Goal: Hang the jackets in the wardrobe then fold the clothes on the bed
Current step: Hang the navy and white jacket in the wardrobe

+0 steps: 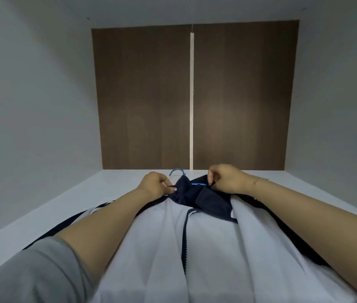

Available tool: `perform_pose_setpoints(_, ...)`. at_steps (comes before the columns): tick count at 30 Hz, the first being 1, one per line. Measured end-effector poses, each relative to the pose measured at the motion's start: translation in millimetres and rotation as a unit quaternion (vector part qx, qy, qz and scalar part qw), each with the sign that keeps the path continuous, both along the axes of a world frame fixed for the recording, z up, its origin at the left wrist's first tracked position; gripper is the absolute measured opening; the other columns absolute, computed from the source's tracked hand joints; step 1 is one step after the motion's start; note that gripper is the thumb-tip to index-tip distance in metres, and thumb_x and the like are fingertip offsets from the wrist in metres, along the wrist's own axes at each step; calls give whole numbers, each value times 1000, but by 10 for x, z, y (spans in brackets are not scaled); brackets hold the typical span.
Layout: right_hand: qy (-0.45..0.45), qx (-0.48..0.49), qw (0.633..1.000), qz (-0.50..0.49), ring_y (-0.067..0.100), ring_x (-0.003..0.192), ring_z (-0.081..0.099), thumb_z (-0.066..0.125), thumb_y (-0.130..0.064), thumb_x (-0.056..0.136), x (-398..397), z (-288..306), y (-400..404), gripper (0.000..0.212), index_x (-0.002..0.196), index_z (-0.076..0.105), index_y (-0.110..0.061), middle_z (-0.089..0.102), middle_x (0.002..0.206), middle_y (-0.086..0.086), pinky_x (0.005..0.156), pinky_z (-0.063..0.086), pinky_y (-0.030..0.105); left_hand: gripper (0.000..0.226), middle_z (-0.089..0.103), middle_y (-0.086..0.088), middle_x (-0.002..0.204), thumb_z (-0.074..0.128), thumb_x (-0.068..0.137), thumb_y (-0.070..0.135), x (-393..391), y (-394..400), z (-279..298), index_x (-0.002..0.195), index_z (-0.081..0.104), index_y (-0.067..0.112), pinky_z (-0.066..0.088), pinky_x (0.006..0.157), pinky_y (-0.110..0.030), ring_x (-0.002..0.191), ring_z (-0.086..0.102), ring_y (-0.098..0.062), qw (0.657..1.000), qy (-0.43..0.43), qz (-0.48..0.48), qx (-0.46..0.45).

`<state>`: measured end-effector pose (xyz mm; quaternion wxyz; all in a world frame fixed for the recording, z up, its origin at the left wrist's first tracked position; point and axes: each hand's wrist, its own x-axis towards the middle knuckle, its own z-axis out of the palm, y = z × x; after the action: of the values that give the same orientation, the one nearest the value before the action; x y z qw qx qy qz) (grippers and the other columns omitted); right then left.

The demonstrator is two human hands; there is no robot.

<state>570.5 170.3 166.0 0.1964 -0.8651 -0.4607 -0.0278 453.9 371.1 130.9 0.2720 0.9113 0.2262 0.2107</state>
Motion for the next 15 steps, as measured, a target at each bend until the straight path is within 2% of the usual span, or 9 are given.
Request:
perform_pose_setpoints(2,81,-63,994,29,14,86,55,57,-8,88,-138,82,-108,14,85,63,-21,61,90,-4,81,47,23,22,62,6,73,80,80,33,-42,-5,20,81,70,13,44,75,-22,77,57,-12,1000,3,11,12)
perform_pose_setpoints(4,88,-105,990,37,13,93,56,59,-18,92,-260,95,-239,9,96,66,-20,63,98,-5,93,46,28,24,64,4,79,78,81,35,-115,-62,88,82,72,12,45,79,-22,80,58,-13,999,18,17,39)
perform_pose_setpoints(7,62,-101,993,25,15,102,58,61,-29,94,-429,24,-416,22,111,66,-17,63,105,-5,97,45,30,26,65,0,86,73,86,32,-319,-252,240,94,74,7,44,75,-22,82,58,-15,1000,10,-15,7)
perform_pose_setpoints(10,58,-92,994,21,15,108,58,60,-33,94,-606,-32,-547,26,115,66,-19,64,112,-5,98,44,29,27,66,-1,83,68,90,32,-689,-548,305,97,72,6,45,62,-21,71,58,-14,996,29,-66,-49)
perform_pose_setpoints(13,40,-117,992,4,18,115,55,53,-33,99,-802,-55,-613,32,125,63,-18,61,123,-1,103,41,31,22,67,3,89,67,90,32,-1167,-832,286,99,72,12,49,73,-22,78,60,-14,989,93,-108,-32)
perform_pose_setpoints(15,16,-143,989,-19,22,117,53,46,-33,101,-938,-81,-638,36,129,60,-17,59,127,2,103,40,34,14,69,9,95,66,90,33,-1495,-997,251,96,73,22,49,84,-23,88,62,-12,988,87,-128,-11)
